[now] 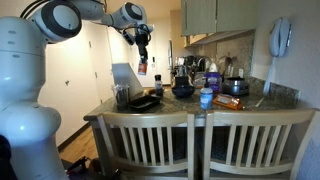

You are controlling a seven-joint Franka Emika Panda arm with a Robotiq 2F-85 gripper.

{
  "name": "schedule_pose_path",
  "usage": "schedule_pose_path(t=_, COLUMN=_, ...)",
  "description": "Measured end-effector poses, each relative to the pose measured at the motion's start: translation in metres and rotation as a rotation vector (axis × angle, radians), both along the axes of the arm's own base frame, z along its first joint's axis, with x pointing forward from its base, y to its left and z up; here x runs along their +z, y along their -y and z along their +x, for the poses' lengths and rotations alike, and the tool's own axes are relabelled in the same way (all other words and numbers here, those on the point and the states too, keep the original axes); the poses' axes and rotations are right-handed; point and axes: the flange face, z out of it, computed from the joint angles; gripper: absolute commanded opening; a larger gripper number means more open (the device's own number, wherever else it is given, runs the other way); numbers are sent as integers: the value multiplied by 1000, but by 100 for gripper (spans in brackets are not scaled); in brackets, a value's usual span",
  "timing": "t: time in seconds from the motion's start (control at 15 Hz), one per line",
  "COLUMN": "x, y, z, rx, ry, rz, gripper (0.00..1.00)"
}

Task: Take the bottle and put it in the cup

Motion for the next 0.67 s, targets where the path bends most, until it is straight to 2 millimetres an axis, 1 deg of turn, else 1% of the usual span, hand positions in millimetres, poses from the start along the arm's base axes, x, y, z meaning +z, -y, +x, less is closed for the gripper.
schedule_pose_path(t=0.13, x=4, y=1, z=-4, rx=95, ry=-15, rz=48, gripper=31)
schedule_pose_path(t=0.27, x=5, y=-3, z=-6, rx=172, ry=-46, rz=76, gripper=31)
schedule_pose_path(t=0.4, x=6, y=-9, z=-4, rx=151, ry=-55, rz=-17, gripper=31)
schedule_pose_path(t=0.53, x=2, y=-27, z=2, rx=123, ry=-54, rz=-135, gripper=31)
schedule_pose_path(t=0.67, x=-12, y=-53, z=7, rx=164, ry=-94, rz=-246, gripper=31)
